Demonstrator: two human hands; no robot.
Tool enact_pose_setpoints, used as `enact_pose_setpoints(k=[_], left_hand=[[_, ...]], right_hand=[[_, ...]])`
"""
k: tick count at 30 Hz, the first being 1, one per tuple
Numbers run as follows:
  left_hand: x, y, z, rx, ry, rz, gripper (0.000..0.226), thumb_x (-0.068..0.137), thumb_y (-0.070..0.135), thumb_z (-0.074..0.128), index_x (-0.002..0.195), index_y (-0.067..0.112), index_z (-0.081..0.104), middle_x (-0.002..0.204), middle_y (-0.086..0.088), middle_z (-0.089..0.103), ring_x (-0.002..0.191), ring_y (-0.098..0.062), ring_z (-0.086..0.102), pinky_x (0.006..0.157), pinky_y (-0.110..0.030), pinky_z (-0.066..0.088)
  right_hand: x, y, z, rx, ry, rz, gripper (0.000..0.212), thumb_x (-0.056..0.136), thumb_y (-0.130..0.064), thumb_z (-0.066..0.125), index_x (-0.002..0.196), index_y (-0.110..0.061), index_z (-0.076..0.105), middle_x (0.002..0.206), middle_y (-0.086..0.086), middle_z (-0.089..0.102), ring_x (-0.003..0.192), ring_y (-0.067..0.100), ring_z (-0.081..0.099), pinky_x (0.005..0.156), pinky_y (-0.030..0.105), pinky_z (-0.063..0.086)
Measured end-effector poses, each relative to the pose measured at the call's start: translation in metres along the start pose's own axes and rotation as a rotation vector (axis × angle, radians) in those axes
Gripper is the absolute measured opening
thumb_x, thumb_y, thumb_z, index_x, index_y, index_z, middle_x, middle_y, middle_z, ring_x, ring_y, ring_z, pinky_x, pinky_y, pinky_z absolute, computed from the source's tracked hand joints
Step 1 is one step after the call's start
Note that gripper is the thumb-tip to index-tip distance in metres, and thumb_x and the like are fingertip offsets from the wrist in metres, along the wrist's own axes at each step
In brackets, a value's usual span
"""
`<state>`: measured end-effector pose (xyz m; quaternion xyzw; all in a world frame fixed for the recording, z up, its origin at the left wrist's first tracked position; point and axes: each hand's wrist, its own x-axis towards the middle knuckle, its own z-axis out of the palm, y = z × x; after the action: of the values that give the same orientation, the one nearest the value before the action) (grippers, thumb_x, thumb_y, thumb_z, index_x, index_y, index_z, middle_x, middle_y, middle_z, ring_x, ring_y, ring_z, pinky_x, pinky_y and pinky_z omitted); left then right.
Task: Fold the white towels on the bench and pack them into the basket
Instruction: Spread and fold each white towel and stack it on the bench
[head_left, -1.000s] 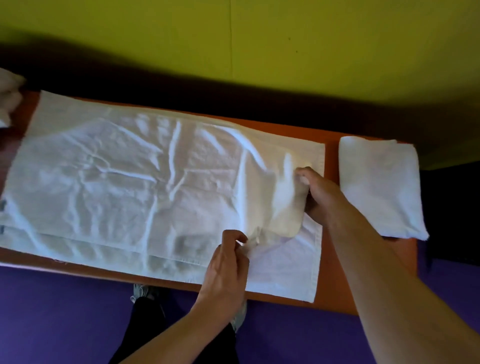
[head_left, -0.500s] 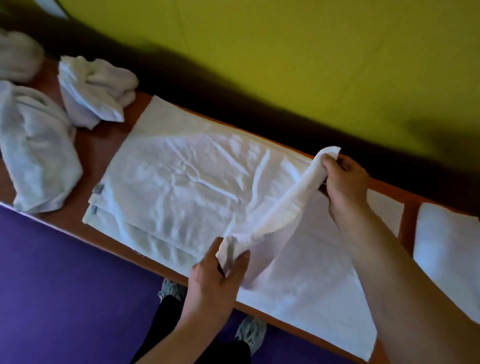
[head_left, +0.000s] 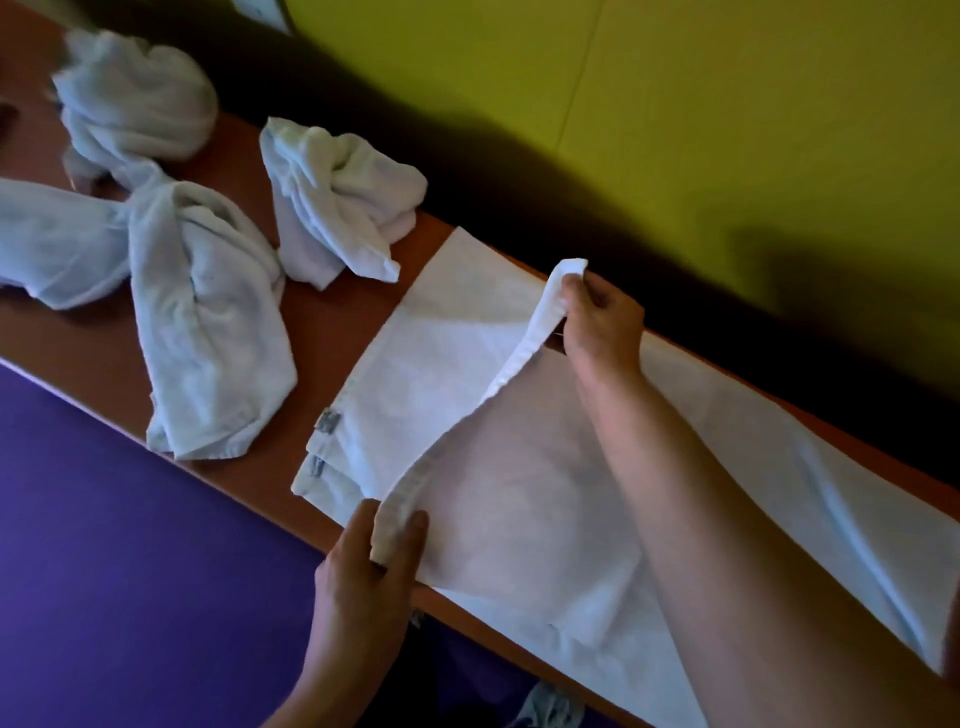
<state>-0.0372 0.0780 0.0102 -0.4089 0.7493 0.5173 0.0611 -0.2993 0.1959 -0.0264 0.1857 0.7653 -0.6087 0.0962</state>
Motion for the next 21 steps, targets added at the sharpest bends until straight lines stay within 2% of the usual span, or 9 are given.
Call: enact_pose_setpoints(k=[3, 5, 8, 10, 11, 14, 17, 19, 21], left_hand=[[0.033, -0.007, -0.021, 0.003, 0.024, -0.037, 0.026, 0.091, 0.052, 0.059, 0.084, 0.028, 0.064, 0.081, 0.003, 0.071, 0.069, -0.019, 0.070, 0.061, -0.041, 0.059], [0.056, -0.010, -0.032, 0.013, 0.043, -0.037, 0.023, 0.096, 0.044, 0.059, 0.083, 0.026, 0.064, 0.079, 0.002, 0.071, 0.069, -0.017, 0.072, 0.060, -0.037, 0.058], [0.090, -0.017, -0.041, 0.086, 0.048, -0.042, 0.030, 0.099, 0.039, 0.057, 0.078, 0.017, 0.063, 0.076, -0.006, 0.069, 0.068, -0.018, 0.068, 0.057, -0.032, 0.053], [0.111, -0.025, -0.043, 0.175, 0.036, -0.069, 0.034, 0.100, 0.040, 0.055, 0.078, 0.015, 0.063, 0.074, -0.007, 0.068, 0.072, -0.025, 0.064, 0.062, -0.042, 0.052], [0.120, -0.030, -0.043, 0.228, 0.031, -0.085, 0.034, 0.100, 0.041, 0.054, 0.078, 0.016, 0.063, 0.074, -0.005, 0.066, 0.074, -0.026, 0.063, 0.064, -0.043, 0.051], [0.140, -0.042, -0.045, 0.378, 0.036, -0.090, 0.027, 0.099, 0.038, 0.055, 0.080, 0.022, 0.064, 0.077, 0.001, 0.064, 0.080, -0.025, 0.060, 0.066, -0.037, 0.043], [0.148, -0.045, -0.044, 0.496, 0.063, -0.030, 0.026, 0.098, 0.032, 0.056, 0.075, 0.020, 0.060, 0.087, -0.005, 0.059, 0.081, -0.028, 0.055, 0.069, -0.035, 0.037], [0.149, -0.041, -0.042, 0.528, 0.067, -0.006, 0.022, 0.097, 0.030, 0.057, 0.078, 0.018, 0.057, 0.098, -0.007, 0.054, 0.082, -0.027, 0.050, 0.070, -0.036, 0.037], [0.149, -0.038, -0.040, 0.553, 0.046, 0.012, 0.016, 0.094, 0.032, 0.061, 0.089, 0.017, 0.059, 0.104, -0.005, 0.052, 0.085, -0.028, 0.050, 0.072, -0.037, 0.037]], right_hand=[[0.008, -0.003, 0.037, -0.021, -0.007, 0.007, 0.039, 0.097, -0.016, 0.059, 0.059, -0.018, 0.053, 0.053, -0.016, 0.047, 0.058, 0.006, 0.046, 0.057, 0.018, 0.038], [0.013, -0.007, 0.058, -0.012, -0.012, 0.019, 0.034, 0.099, -0.017, 0.059, 0.065, -0.022, 0.060, 0.062, -0.015, 0.058, 0.067, 0.007, 0.058, 0.062, 0.017, 0.046], [0.015, -0.011, 0.078, 0.026, -0.116, 0.096, 0.016, 0.102, -0.024, 0.058, 0.108, -0.019, 0.072, 0.098, 0.002, 0.073, 0.092, 0.021, 0.073, 0.075, 0.033, 0.062], [0.014, -0.007, 0.080, -0.007, -0.251, 0.106, 0.037, 0.105, -0.028, 0.054, 0.142, -0.023, 0.054, 0.118, 0.002, 0.069, 0.092, 0.019, 0.073, 0.070, 0.028, 0.062], [0.012, -0.002, 0.075, -0.025, -0.274, 0.103, 0.043, 0.105, -0.028, 0.053, 0.148, -0.023, 0.047, 0.123, 0.003, 0.066, 0.088, 0.017, 0.073, 0.067, 0.025, 0.060], [-0.009, 0.026, 0.047, -0.063, -0.144, 0.088, 0.034, 0.102, -0.018, 0.056, 0.136, -0.020, 0.057, 0.106, 0.008, 0.073, 0.067, 0.011, 0.069, 0.060, 0.028, 0.055], [-0.061, 0.064, 0.000, -0.262, 0.056, 0.033, 0.019, 0.096, -0.015, 0.058, 0.111, -0.024, 0.066, 0.079, -0.002, 0.070, 0.064, 0.007, 0.065, 0.064, 0.026, 0.050], [-0.106, 0.085, -0.036, -0.451, 0.192, 0.032, 0.011, 0.097, -0.017, 0.061, 0.105, -0.024, 0.061, 0.078, -0.006, 0.065, 0.069, 0.004, 0.062, 0.058, 0.012, 0.042], [-0.146, 0.110, -0.066, -0.531, 0.323, 0.138, 0.015, 0.095, -0.025, 0.065, 0.104, -0.023, 0.053, 0.088, -0.001, 0.064, 0.079, 0.016, 0.063, 0.062, 0.018, 0.044]])
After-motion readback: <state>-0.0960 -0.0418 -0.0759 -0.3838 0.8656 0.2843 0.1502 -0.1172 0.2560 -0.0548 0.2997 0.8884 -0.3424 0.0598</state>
